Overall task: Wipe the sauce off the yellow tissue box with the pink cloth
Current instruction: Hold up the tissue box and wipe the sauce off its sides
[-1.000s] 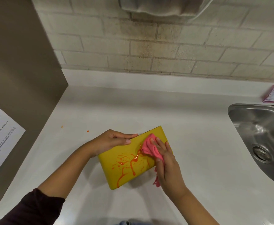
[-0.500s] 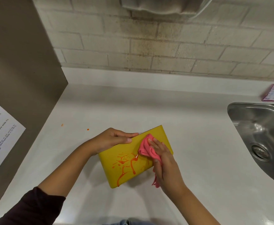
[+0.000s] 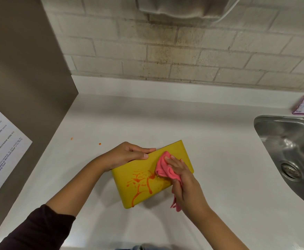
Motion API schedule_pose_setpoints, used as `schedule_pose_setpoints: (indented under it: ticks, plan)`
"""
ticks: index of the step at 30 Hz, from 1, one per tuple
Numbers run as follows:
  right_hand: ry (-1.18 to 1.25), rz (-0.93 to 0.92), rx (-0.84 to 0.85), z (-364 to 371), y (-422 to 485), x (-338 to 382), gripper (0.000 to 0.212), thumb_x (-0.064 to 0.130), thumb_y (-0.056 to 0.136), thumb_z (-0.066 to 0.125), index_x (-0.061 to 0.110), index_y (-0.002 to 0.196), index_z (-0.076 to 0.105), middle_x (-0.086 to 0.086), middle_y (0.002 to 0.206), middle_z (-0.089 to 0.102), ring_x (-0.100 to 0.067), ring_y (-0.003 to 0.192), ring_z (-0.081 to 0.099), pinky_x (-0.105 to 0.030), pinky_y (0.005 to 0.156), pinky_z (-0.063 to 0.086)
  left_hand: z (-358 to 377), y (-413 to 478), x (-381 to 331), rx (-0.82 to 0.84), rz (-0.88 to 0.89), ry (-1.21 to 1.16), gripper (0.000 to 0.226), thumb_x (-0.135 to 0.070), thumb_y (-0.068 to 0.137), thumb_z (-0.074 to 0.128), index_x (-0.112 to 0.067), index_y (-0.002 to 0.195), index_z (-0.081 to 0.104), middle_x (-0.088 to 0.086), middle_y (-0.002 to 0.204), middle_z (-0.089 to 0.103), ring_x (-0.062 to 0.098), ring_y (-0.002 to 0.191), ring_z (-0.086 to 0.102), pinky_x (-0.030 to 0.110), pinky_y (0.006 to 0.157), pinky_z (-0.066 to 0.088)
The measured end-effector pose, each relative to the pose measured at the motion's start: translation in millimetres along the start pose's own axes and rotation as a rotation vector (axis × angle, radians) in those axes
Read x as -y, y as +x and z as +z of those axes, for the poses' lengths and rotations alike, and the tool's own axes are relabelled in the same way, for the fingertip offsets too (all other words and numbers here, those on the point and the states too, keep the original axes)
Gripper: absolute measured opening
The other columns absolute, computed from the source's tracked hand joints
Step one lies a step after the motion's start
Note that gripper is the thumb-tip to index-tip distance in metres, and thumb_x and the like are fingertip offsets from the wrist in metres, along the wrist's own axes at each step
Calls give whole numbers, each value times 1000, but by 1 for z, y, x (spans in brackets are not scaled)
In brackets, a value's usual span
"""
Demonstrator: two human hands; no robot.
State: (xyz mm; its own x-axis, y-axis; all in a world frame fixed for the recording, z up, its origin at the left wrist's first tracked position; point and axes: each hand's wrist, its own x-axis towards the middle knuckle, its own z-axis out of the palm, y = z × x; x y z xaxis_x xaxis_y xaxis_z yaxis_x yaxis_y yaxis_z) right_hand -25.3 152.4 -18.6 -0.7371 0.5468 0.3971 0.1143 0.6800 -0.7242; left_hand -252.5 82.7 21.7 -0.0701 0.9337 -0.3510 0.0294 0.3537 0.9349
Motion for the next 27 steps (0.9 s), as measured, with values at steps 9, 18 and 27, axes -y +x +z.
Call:
schedule_pose_setpoints:
  ticks: [9, 18, 27]
  plan:
    - [6, -57, 59, 24, 2, 19, 46, 11, 91, 38, 17, 137, 39, 1, 143, 41, -7, 141, 24, -26, 117, 12, 1, -1, -2, -30, 13, 23, 27, -19, 86, 62, -38, 103, 69, -20, 103, 71, 4, 105, 63, 11, 86, 49]
    - [77, 47, -49, 16, 7, 12, 40, 15, 96, 34, 20, 135, 43, 6, 143, 41, -9, 140, 28, -27, 118, 10, 1, -5, -3, -17, 3, 19, 26, -21, 88, 59, -39, 105, 68, -20, 95, 73, 2, 91, 69, 11, 69, 51]
    - [-22, -153, 193, 16, -6, 7, 42, 10, 92, 42, 15, 134, 42, 1, 144, 42, -13, 141, 28, -30, 118, 14, -3, -4, -1, -23, 25, 51, 27, -21, 87, 60, -39, 107, 66, -30, 100, 68, -6, 105, 60, 5, 84, 45]
